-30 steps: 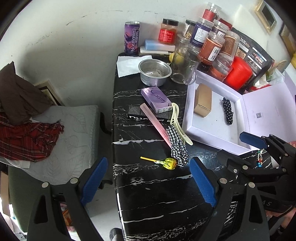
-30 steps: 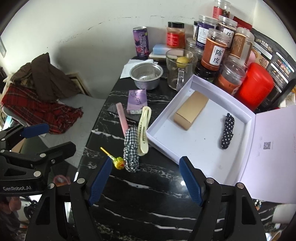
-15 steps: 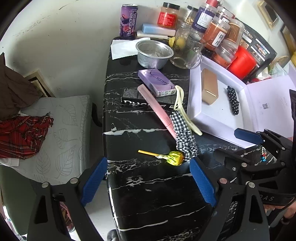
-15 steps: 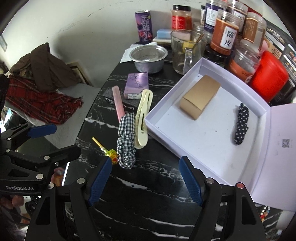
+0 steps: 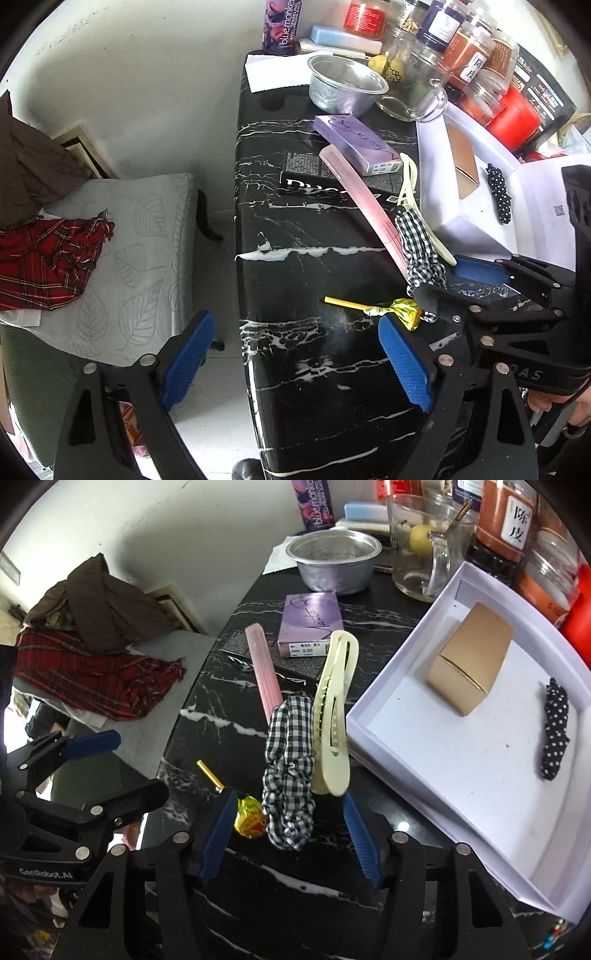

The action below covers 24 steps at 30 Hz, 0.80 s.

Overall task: Organize rigid objects
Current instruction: 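Reach the right tool to the gingham scrunchie and grasp it, then lift the gingham scrunchie with the right tool while the left tool grasps the yellow lollipop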

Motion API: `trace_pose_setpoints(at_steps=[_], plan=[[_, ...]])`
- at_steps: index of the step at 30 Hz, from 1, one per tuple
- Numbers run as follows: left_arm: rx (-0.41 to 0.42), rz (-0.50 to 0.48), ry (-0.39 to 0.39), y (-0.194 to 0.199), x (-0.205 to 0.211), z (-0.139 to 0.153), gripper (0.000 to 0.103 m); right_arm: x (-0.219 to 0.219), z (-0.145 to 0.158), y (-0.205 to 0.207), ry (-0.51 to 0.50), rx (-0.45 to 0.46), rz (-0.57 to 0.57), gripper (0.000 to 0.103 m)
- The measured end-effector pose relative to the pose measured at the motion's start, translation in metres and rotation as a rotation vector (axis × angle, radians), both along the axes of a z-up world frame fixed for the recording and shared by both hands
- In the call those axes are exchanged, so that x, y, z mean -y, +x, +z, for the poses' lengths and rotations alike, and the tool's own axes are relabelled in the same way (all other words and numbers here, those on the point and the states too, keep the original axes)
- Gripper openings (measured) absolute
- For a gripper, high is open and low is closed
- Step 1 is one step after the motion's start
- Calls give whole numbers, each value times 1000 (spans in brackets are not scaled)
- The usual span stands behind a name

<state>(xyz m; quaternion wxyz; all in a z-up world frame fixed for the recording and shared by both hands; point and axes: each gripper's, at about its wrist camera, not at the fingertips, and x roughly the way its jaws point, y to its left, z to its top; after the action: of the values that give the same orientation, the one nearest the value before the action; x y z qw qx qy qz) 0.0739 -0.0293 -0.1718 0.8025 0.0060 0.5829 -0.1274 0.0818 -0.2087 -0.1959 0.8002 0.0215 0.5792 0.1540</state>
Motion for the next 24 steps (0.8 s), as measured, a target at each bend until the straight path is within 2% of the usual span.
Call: trace_pose_setpoints(at_steps=[3,6,8,12,19,24], plan=[[-4,-9,-7,4,2,-4,92,-3,-9,5,-14,-19,-4,49],[-12,-29,-16,5,7,-8,92,-3,-19,8,-24,-58,-17,30],[-14,-44,-28,5,10,-9,92,-2,-21,7,-14,-61,-13,25],[-6,-82,-52,3,19,-7,92,3,-15,0,-2,-41,-11,24],[-7,-179,-118,0,38,-10,92,16,-9,-16,-11,-65,-22,24],[-19,-258,-80,-1,57,-22,92,24,-14,-25,-27,-91,-20,24]])
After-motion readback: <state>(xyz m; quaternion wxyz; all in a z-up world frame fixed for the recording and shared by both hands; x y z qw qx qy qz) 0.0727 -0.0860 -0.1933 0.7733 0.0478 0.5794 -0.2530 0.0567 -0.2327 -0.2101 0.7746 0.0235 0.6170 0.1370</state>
